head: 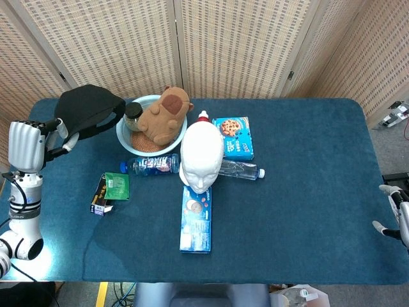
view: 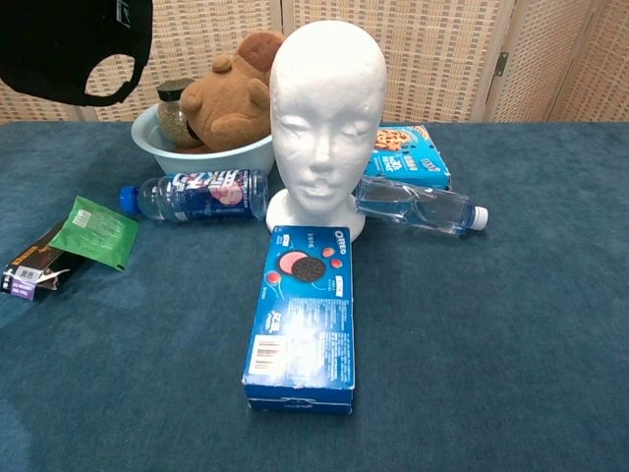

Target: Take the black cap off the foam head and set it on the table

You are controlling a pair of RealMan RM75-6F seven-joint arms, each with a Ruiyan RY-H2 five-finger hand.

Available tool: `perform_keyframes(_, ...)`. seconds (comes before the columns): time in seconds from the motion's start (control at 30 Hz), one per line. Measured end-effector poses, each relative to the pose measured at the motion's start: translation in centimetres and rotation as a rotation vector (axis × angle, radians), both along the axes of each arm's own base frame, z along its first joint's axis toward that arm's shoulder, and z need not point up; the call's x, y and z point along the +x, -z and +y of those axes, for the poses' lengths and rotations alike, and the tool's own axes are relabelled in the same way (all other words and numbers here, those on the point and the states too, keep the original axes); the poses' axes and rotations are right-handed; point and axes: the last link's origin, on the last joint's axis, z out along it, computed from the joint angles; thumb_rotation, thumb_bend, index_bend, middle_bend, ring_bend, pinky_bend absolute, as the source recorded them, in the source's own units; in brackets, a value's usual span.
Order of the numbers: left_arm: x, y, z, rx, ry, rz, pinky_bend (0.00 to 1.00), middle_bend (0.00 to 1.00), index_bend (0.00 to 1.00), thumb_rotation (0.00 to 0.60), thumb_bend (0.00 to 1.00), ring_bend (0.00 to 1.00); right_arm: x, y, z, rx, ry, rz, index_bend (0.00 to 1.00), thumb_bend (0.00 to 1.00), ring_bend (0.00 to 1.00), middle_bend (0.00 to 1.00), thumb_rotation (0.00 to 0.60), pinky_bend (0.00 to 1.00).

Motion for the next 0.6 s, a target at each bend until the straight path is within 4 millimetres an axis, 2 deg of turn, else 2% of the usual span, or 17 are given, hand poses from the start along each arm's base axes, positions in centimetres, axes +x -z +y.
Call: perform_keyframes(0.6,-3.8,2.5,-2.4,-0.114,-0.031,0.179,1.0,1.0,0.77,0.6,0.26,1.0,0.1,0.2,0.2,0.006,0.004,-0.003,0.28,0.05,0.25,0.32,0.6,0.29)
